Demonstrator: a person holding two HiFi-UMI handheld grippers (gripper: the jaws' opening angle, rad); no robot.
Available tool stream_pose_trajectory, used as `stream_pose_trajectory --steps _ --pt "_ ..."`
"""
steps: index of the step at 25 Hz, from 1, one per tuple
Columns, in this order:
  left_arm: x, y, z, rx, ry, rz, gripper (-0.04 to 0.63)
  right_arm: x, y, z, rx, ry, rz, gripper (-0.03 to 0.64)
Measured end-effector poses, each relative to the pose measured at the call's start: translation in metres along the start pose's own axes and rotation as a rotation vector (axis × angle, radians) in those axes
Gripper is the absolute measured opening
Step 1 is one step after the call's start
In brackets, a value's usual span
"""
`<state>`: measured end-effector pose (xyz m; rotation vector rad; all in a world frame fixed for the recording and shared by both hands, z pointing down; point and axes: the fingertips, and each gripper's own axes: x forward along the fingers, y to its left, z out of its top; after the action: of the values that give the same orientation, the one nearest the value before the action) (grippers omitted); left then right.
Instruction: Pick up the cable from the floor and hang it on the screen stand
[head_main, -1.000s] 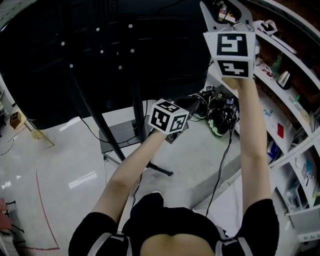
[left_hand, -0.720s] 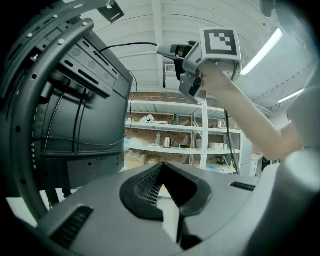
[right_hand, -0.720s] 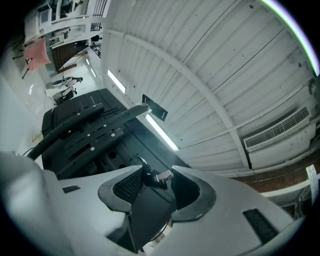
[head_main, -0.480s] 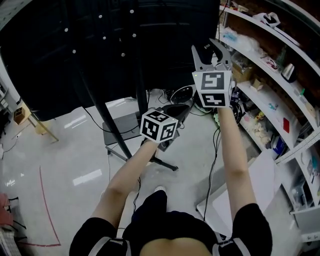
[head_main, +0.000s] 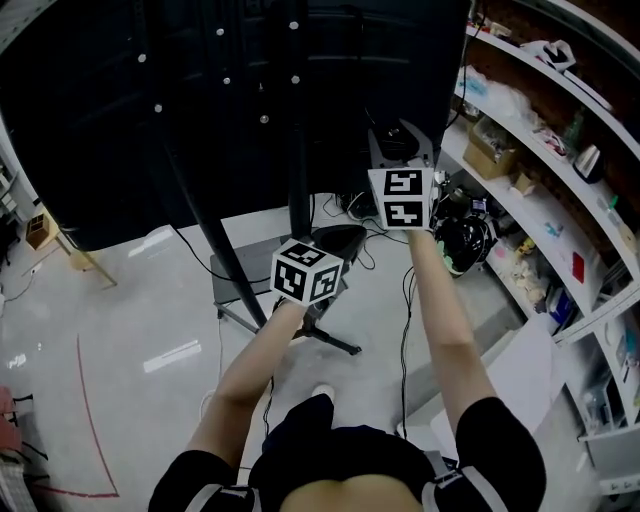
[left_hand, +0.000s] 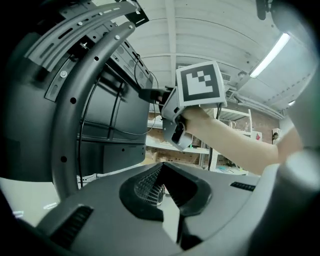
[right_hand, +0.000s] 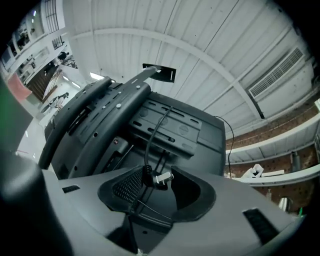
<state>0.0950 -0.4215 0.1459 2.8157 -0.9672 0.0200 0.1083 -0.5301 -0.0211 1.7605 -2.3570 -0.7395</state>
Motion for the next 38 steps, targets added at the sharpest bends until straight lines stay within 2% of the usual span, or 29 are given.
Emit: stream_pose_trajectory --steps 3,7,13,18,26,36,38 --pt "-0.004 0.016 0.004 0.02 -0.009 0.016 0.008 0.015 0.012 -0.014 0.001 0.013 0.015 0.163" --pt "0.001 0.033 0.007 0.019 -0.028 0.008 0.008 0.026 0.022 -0.02 -0.006 -0.004 0.021 0.163" --pt "0.007 0.048 0.013 0.036 -0.053 0.01 0.008 0.03 0.026 -0.021 0.047 -0.04 0.027 0.163" --pt "0.009 0.054 0.008 0.019 -0.072 0.039 0.008 0.018 0.035 -0.037 0.146 -0.073 0.039 0.166" --pt "-0.001 0.035 -0.002 -0.006 -0.068 0.059 0.008 -0.024 0.057 -0.058 0.245 -0.061 0.114 0.166" --pt "-0.037 -0.017 -0.019 -0.033 -0.097 0.126 0.008 -0.127 0.082 -0.08 0.418 -0.001 0.21 0.161" --pt "-0.048 -0.029 -0.027 -0.038 -0.096 0.143 0.008 -0.15 0.089 -0.079 0.428 0.001 0.212 0.109"
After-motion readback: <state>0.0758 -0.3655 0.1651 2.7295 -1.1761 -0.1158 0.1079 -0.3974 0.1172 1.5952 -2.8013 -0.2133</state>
